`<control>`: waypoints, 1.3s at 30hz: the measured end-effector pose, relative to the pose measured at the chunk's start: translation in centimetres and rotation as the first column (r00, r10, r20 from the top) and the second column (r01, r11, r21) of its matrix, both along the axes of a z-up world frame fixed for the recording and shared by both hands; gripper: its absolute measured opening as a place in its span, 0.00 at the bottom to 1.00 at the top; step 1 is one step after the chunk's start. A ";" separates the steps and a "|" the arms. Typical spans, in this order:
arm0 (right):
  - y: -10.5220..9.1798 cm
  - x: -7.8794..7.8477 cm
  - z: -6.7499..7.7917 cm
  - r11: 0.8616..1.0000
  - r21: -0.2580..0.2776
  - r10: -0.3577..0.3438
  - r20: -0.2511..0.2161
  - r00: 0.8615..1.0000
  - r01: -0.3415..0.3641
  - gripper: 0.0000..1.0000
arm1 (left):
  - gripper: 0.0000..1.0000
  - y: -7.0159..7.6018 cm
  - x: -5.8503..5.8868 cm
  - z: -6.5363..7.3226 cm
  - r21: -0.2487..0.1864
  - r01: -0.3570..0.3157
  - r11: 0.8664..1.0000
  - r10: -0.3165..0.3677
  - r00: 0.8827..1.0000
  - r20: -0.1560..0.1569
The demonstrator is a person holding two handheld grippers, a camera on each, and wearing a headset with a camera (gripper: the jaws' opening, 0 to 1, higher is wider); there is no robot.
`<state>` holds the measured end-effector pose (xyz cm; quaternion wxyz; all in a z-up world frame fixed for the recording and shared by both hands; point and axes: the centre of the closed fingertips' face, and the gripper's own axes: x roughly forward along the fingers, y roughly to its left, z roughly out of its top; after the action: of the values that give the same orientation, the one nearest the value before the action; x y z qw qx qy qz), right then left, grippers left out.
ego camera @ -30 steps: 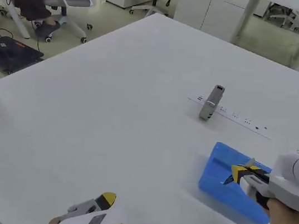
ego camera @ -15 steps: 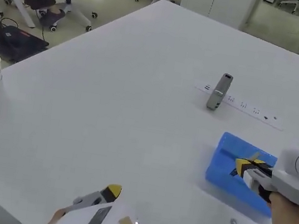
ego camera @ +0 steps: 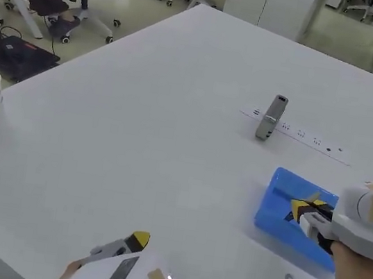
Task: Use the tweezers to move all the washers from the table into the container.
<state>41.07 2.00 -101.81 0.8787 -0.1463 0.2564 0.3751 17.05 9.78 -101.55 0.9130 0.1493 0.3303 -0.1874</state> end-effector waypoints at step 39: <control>-1.7 -3.8 5.4 0.996 0.089 0.006 -0.003 1.000 -0.006 0.02 | 0.89 0.2 0.1 0.4 0.005 -0.008 1.000 0.008 1.000 0.026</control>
<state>37.25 0.34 -96.41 0.8829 -0.1074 0.2404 0.3889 17.11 9.97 -101.16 0.9175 0.1529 0.3196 -0.1810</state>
